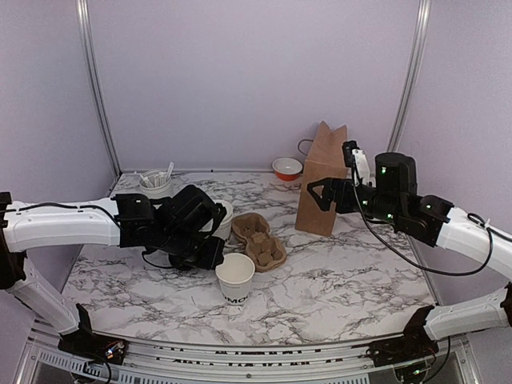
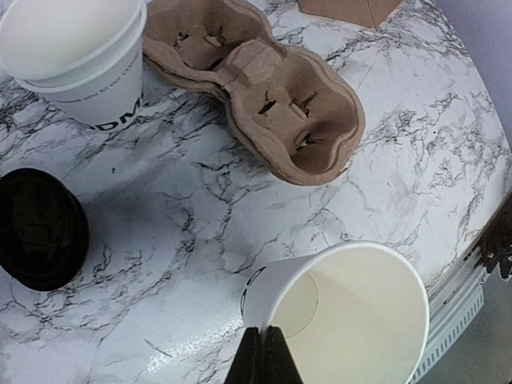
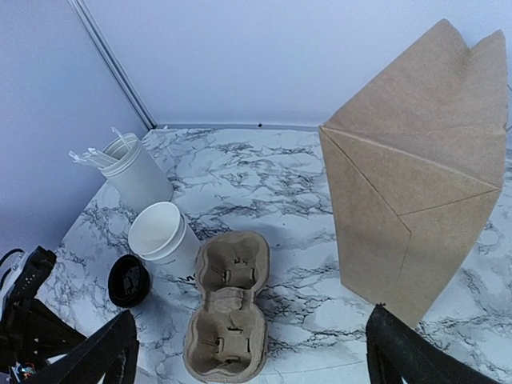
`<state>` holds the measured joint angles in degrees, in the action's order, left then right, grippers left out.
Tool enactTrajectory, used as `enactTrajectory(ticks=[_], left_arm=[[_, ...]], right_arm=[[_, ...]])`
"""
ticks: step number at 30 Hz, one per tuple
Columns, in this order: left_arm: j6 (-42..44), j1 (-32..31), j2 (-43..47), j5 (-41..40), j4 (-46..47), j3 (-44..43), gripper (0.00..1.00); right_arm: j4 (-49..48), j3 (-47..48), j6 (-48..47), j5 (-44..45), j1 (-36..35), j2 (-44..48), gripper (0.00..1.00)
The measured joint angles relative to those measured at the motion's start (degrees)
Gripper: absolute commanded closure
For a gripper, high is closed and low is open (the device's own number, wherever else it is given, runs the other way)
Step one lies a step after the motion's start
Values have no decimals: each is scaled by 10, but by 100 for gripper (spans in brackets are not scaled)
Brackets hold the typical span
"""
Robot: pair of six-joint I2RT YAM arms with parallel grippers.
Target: Pack the takeout coffee
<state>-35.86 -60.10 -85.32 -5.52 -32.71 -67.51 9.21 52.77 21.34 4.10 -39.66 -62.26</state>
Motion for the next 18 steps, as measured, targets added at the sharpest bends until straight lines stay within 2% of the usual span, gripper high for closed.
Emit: enactTrajectory(ticks=[7,15,18], left_arm=[[-19,-40,-2,4,88,48,100],[-36,-68,-18,-14,150,51,100],[-38,-77,-26,-23,160,51,96]], right_arm=[[18,0,-2,-20,-4,-14,4],[24,8,-3,-28,-4,-39,4],[24,8,-2,-27,-4,-43,4]])
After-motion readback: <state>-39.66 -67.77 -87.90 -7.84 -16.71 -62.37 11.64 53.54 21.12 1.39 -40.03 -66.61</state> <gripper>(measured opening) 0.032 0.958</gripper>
